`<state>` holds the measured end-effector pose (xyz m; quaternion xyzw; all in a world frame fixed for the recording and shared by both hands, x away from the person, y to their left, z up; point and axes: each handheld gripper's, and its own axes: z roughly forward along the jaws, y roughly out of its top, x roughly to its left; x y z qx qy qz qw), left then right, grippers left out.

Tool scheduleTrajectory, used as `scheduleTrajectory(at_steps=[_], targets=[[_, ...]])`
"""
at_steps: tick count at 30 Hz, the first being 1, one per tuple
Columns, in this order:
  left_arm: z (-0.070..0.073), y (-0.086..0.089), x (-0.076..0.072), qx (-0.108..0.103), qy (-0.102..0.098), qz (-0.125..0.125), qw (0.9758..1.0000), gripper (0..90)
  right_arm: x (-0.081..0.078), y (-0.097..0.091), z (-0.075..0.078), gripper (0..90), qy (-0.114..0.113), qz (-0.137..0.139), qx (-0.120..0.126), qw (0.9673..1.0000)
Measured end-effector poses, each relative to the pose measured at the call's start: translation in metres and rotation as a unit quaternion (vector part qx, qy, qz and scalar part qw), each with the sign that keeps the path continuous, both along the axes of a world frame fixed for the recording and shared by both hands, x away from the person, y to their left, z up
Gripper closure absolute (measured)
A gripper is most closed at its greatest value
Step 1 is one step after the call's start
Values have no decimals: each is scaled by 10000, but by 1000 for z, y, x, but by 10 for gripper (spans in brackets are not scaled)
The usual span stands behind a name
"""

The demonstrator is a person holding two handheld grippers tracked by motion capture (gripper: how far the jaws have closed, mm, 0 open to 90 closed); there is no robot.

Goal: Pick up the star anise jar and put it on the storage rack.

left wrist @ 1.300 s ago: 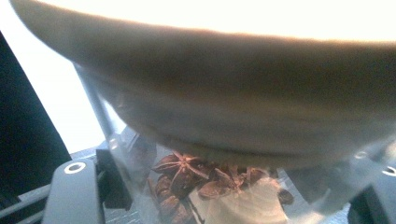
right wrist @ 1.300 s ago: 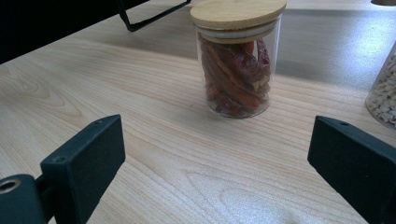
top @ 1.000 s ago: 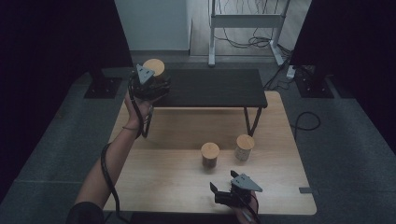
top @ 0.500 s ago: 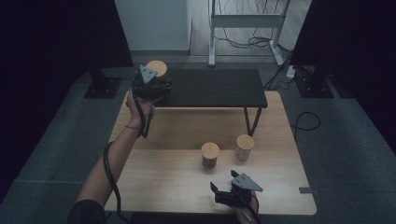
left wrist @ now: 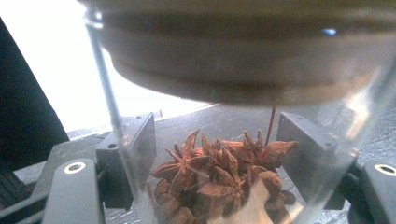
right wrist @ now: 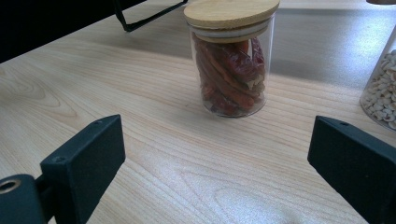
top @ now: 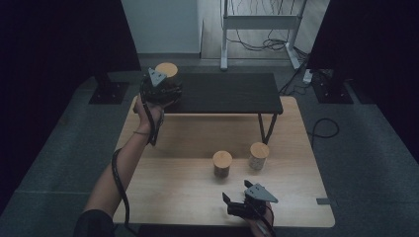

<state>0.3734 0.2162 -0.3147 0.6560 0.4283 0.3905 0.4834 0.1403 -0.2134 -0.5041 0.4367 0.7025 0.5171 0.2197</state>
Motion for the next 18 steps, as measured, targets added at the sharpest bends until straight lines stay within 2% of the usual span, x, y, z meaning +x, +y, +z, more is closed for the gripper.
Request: scheduleTrajectory(at_steps=[7, 18], targets=[[-2, 5, 3, -186, 83, 16, 9998, 256, 0, 0, 0, 36, 1, 10, 1, 10000], [-1, 4, 2, -129, 91, 37, 9999, 253, 0, 1, 0, 36, -3, 19, -4, 10000]])
